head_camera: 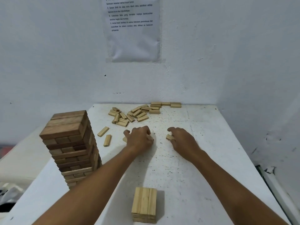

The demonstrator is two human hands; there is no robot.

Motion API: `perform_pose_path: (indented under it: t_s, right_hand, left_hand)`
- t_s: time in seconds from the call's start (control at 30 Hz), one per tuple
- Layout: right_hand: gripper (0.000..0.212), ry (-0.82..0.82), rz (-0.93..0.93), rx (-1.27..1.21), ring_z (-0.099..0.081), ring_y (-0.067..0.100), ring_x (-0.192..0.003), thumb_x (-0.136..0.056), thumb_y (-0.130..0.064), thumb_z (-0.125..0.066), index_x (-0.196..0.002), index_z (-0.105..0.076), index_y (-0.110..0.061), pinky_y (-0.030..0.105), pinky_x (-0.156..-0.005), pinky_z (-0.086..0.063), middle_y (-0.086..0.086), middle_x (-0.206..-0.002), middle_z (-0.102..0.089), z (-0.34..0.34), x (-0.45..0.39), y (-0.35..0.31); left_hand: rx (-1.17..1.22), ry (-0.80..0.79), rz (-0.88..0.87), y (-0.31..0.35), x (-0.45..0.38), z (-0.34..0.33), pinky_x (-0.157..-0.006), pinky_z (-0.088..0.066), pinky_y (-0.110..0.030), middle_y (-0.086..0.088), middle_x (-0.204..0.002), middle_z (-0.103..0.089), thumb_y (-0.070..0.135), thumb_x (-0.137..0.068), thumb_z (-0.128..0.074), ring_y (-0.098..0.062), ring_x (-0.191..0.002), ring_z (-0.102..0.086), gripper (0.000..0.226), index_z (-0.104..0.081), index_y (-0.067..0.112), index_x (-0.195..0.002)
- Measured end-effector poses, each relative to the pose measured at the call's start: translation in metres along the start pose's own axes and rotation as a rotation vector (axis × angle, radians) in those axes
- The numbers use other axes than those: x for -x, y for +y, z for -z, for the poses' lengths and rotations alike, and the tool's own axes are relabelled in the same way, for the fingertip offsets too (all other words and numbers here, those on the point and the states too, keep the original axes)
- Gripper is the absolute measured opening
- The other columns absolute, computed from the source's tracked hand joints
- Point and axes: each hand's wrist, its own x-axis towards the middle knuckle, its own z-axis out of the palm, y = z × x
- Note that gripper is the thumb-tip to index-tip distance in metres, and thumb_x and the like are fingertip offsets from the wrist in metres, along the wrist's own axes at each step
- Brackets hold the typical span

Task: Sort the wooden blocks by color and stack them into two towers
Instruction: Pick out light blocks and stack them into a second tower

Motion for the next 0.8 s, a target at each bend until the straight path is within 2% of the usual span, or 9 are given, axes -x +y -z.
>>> perform_pose_path:
  t_s: [0.13,0.2,0.3,0.37,0.43,0.53,0.63,0.7,0.8]
  right_hand:
    - [0.044,-0.063,-0.024,-0.145,-0.057,0.025,-0.105,-0.098,-0.006,-0.047,-0.141,-0.045,-0.019,0.029,-0.088,-0.047,0.009,-0.127,-0.045,0.011,0.01,-0.002]
    - [0.038,-0.079,-0.023,-0.243,-0.053,0.017,-0.104,-0.1,-0.005,-0.043,-0.135,-0.051,-0.016,0.021,-0.086,-0.04,0.006,-0.119,-0.042,0.017,0.009,-0.006]
    - [0.031,-0.094,-0.024,-0.347,-0.048,0.007,-0.099,-0.096,-0.002,-0.041,-0.122,-0.056,-0.011,0.011,-0.074,-0.036,0.003,-0.112,-0.045,0.024,0.007,-0.017]
    - [0.023,-0.079,-0.02,-0.393,-0.048,0.001,-0.081,-0.092,-0.002,-0.045,-0.109,-0.056,-0.014,0.012,-0.065,-0.034,-0.003,-0.095,-0.05,0.026,0.005,-0.023]
    - [0.016,-0.07,-0.02,-0.431,-0.044,0.002,-0.064,-0.091,-0.004,-0.051,-0.098,-0.055,-0.017,0.017,-0.059,-0.033,-0.01,-0.074,-0.045,0.023,0.003,-0.03]
    - [0.016,-0.102,0.009,-0.429,-0.04,0.006,-0.058,-0.09,-0.01,-0.059,-0.103,-0.059,-0.019,0.02,-0.059,-0.034,-0.009,-0.065,-0.041,0.011,-0.004,-0.047]
    - [0.029,-0.167,0.088,-0.349,-0.042,0.0,-0.067,-0.09,-0.019,-0.064,-0.119,-0.062,-0.015,0.02,-0.065,-0.034,-0.011,-0.075,-0.047,-0.007,-0.013,-0.071]
    - [0.038,-0.195,0.124,-0.257,-0.05,0.007,-0.08,-0.091,-0.027,-0.065,-0.126,-0.06,-0.015,0.024,-0.075,-0.038,0.0,-0.097,-0.061,-0.017,-0.021,-0.086]
    - [0.049,-0.207,0.115,-0.179,-0.059,0.019,-0.1,-0.09,-0.039,-0.065,-0.132,-0.057,-0.016,0.032,-0.082,-0.045,0.008,-0.12,-0.062,-0.032,-0.03,-0.103]
  left_hand:
    - [0.183,0.028,-0.09,0.01,0.02,0.005,-0.093,-0.032,-0.039,0.001,-0.108,-0.063,0.026,-0.084,-0.063,-0.018,-0.103,-0.056,0.031,-0.062,0.016,-0.114]
    - [0.271,0.041,-0.15,0.014,0.034,0.013,-0.092,-0.041,-0.038,0.0,-0.108,-0.062,0.024,-0.081,-0.069,-0.017,-0.099,-0.056,0.034,-0.063,0.014,-0.113]
    - [0.356,0.049,-0.216,0.015,0.06,0.028,-0.082,-0.046,-0.026,-0.001,-0.108,-0.062,0.021,-0.079,-0.074,-0.012,-0.096,-0.054,0.036,-0.064,0.012,-0.113]
    - [0.387,0.048,-0.259,0.014,0.077,0.037,-0.08,-0.048,-0.022,0.001,-0.108,-0.062,0.021,-0.079,-0.074,-0.008,-0.096,-0.055,0.036,-0.065,0.013,-0.113]
    - [0.41,0.036,-0.293,0.009,0.093,0.046,-0.077,-0.048,-0.016,0.004,-0.109,-0.062,0.023,-0.079,-0.075,-0.003,-0.096,-0.054,0.037,-0.064,0.015,-0.114]
    - [0.419,0.011,-0.324,-0.001,0.114,0.061,-0.076,-0.048,-0.014,0.007,-0.109,-0.062,0.025,-0.08,-0.076,0.0,-0.097,-0.054,0.039,-0.064,0.016,-0.116]
    - [0.408,0.02,-0.335,-0.016,0.13,0.071,-0.077,-0.05,-0.017,0.005,-0.11,-0.062,0.025,-0.08,-0.077,-0.003,-0.098,-0.055,0.04,-0.064,0.015,-0.116]
    - [0.402,0.02,-0.335,-0.023,0.137,0.074,-0.077,-0.051,-0.017,0.004,-0.112,-0.062,0.023,-0.08,-0.077,-0.004,-0.099,-0.056,0.039,-0.064,0.014,-0.116]
    - [0.398,0.018,-0.309,-0.03,0.142,0.075,-0.078,-0.051,-0.018,0.002,-0.114,-0.062,0.022,-0.08,-0.077,-0.005,-0.099,-0.056,0.041,-0.064,0.012,-0.117]
